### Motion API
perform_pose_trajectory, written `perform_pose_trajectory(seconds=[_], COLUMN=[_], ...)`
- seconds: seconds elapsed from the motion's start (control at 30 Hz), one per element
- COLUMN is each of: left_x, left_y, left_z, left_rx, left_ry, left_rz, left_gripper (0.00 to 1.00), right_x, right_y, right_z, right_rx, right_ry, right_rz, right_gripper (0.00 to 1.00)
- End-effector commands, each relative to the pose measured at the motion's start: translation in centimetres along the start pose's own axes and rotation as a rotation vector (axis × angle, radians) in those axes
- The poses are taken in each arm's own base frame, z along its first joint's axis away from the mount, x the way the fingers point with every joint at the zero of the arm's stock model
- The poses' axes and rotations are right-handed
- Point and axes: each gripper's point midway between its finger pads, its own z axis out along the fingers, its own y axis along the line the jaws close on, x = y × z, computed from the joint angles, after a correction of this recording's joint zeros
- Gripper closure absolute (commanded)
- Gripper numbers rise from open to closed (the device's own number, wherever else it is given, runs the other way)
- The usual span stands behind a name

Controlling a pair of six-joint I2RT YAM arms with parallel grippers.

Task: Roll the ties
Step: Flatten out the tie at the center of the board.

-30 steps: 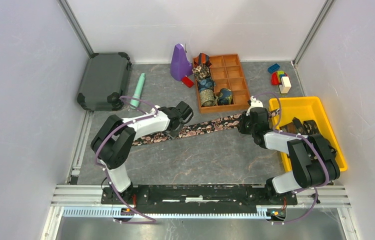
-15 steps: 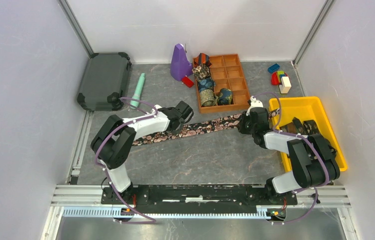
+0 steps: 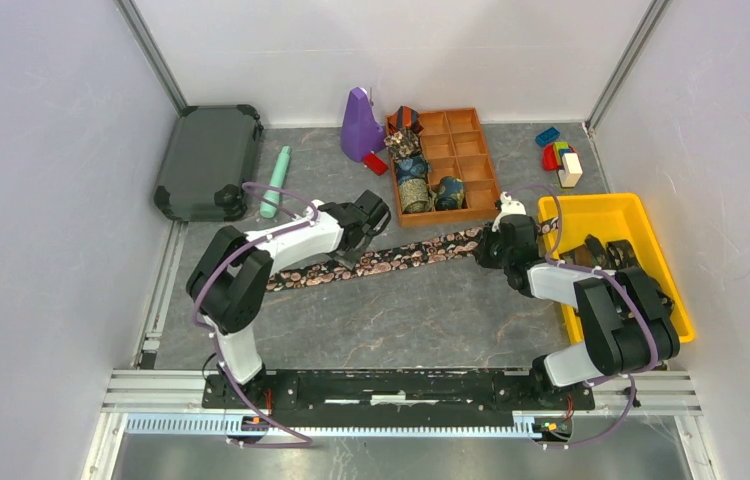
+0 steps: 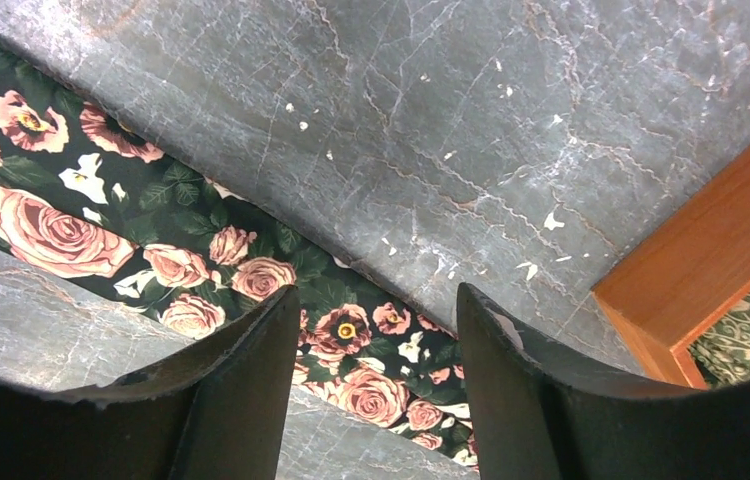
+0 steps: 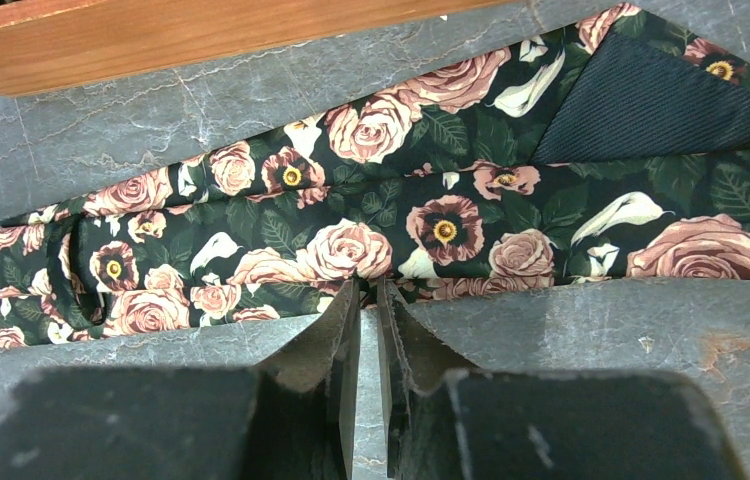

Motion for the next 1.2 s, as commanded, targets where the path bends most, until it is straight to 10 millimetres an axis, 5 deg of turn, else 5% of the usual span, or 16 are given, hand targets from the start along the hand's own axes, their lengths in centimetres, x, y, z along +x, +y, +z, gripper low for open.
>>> perform_pose_trajectory(seconds=[0.0, 0.13, 0.43, 0.73, 0.83, 1.03, 1.17], left_x=[0.1, 1.0, 1.4, 2.0, 1.8, 0.2, -1.8], left_y=[0.8, 1.4, 0.9, 1.0, 1.0, 1.6, 4.3], left_z=[0.8, 1.7, 2.8, 4.7, 5.4, 6.4, 7.1], left_rx=[-0.057, -0.087, -0.088, -0.093, -0.076, -0.068, -0.124], left_ry=[-0.010, 0.016, 0.014, 0.053, 0.055, 0.046, 0.037], left_rz=[0.044, 0.070, 0.110, 0.146, 0.160, 0.216, 0.214], left_gripper=[0.36, 0.37, 0.71, 0.83, 0.97, 0.98, 0.98], right_x=[3.7, 3.7, 3.9, 3.8, 3.9, 3.9, 4.0], right_y=[-1.0, -1.0, -1.0, -1.0, -1.0, -1.0, -1.1], right_z=[-0.3, -0.3, -0.3, -0.3, -0.3, -0.4, -0.4], right_rx=[0.020, 0.017, 0.009, 0.000, -0.005, -0.011, -0.011], right_ry=[0.124, 0.124, 0.126, 0.125, 0.127, 0.127, 0.127], right_rz=[0.000, 0.002, 0.008, 0.015, 0.018, 0.027, 0.031], right_gripper=[0.83, 0.83, 0.83, 0.83, 0.83, 0.83, 0.83])
